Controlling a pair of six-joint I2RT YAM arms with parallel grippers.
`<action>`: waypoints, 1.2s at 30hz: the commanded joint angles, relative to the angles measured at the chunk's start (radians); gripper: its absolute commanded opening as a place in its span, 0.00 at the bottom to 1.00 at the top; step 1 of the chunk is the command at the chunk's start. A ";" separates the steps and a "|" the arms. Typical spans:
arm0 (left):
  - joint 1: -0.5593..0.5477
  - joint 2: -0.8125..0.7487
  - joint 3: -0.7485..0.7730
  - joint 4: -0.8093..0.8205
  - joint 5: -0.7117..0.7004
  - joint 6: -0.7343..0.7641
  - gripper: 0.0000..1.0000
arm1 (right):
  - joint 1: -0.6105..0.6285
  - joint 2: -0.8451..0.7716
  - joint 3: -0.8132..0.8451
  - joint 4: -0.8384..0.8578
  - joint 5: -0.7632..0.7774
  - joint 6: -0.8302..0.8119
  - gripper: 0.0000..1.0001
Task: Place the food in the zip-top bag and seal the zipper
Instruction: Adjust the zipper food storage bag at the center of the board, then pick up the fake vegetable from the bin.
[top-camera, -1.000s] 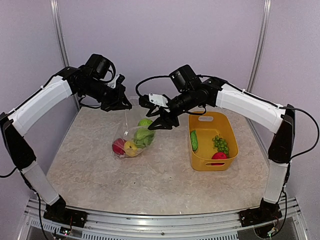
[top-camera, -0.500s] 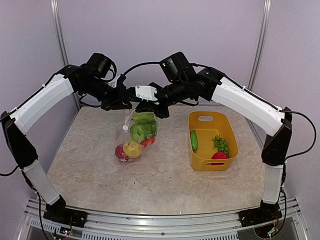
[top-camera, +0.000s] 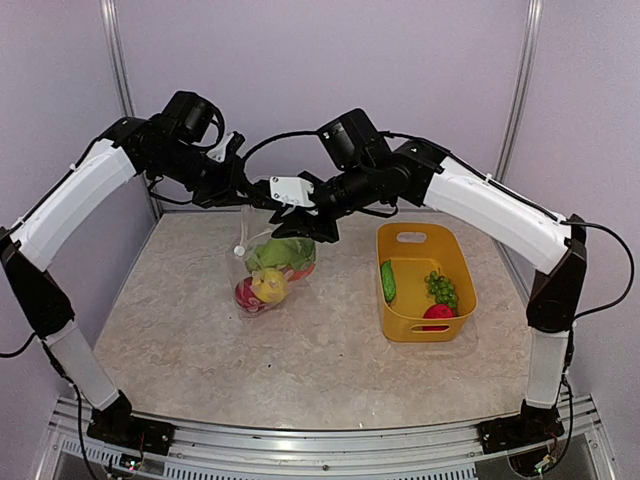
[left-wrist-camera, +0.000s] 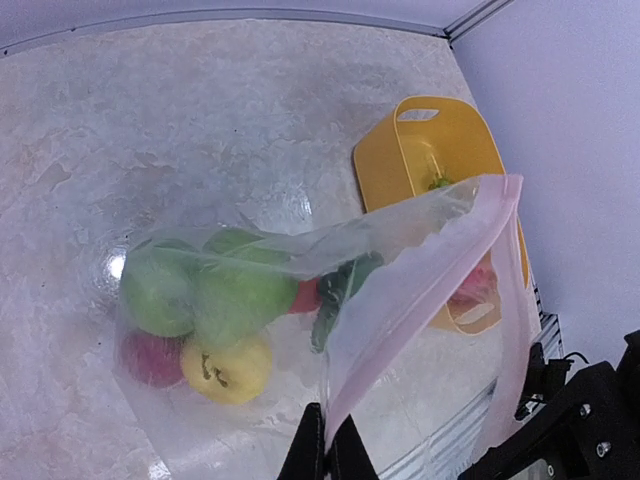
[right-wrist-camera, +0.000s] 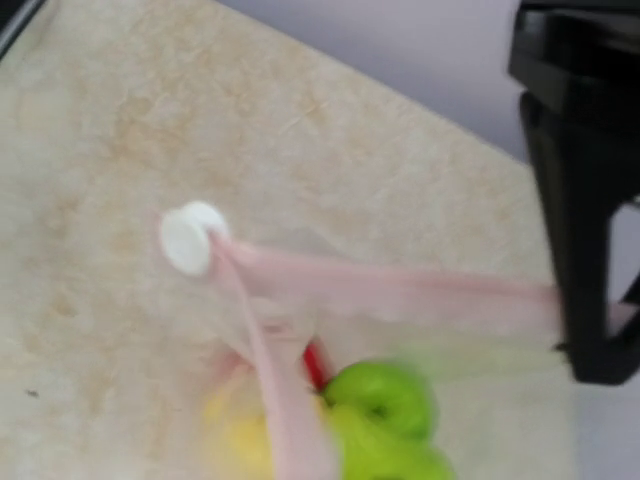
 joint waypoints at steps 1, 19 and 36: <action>-0.003 0.021 -0.029 0.027 0.030 -0.006 0.00 | 0.011 -0.067 -0.001 -0.066 -0.030 0.013 0.46; -0.013 0.044 -0.055 0.026 0.031 0.014 0.00 | -0.511 -0.435 -0.619 -0.111 -0.056 0.088 0.45; -0.014 0.027 -0.093 0.018 0.018 0.007 0.03 | -0.604 -0.339 -0.893 -0.170 0.139 -0.137 0.71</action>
